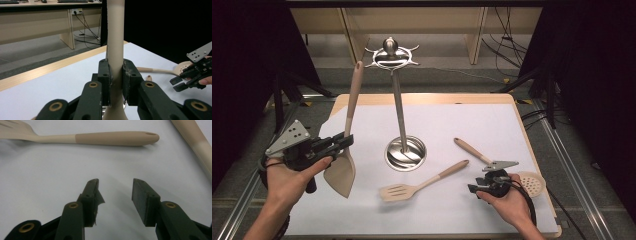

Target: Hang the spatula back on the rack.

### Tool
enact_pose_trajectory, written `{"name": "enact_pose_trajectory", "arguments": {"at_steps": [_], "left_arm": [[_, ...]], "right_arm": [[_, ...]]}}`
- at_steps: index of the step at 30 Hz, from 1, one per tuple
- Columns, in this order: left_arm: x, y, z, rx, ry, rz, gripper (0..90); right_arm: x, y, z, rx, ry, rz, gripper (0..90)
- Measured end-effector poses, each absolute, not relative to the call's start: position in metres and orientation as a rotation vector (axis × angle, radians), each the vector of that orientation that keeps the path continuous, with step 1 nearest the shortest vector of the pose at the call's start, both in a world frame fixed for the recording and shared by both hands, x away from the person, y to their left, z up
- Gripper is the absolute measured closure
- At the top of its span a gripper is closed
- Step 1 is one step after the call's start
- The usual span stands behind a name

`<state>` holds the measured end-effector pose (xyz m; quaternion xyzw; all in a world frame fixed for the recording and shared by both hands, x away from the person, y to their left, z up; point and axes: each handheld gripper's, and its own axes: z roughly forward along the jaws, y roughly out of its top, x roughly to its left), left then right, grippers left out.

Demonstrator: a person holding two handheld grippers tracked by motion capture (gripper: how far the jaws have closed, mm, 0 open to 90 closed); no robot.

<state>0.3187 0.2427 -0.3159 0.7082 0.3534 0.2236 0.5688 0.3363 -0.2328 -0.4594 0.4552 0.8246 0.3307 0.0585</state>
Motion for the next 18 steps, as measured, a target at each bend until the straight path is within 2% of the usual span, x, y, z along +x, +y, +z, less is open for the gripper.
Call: {"name": "enact_pose_trajectory", "arguments": {"at_steps": [18], "left_arm": [[0.331, 0.236, -0.318, 1.691, 0.841, 0.499, 78.0]], "right_arm": [[0.337, -0.234, -0.46, 1.35, 2.502, 0.997, 57.4]]}}
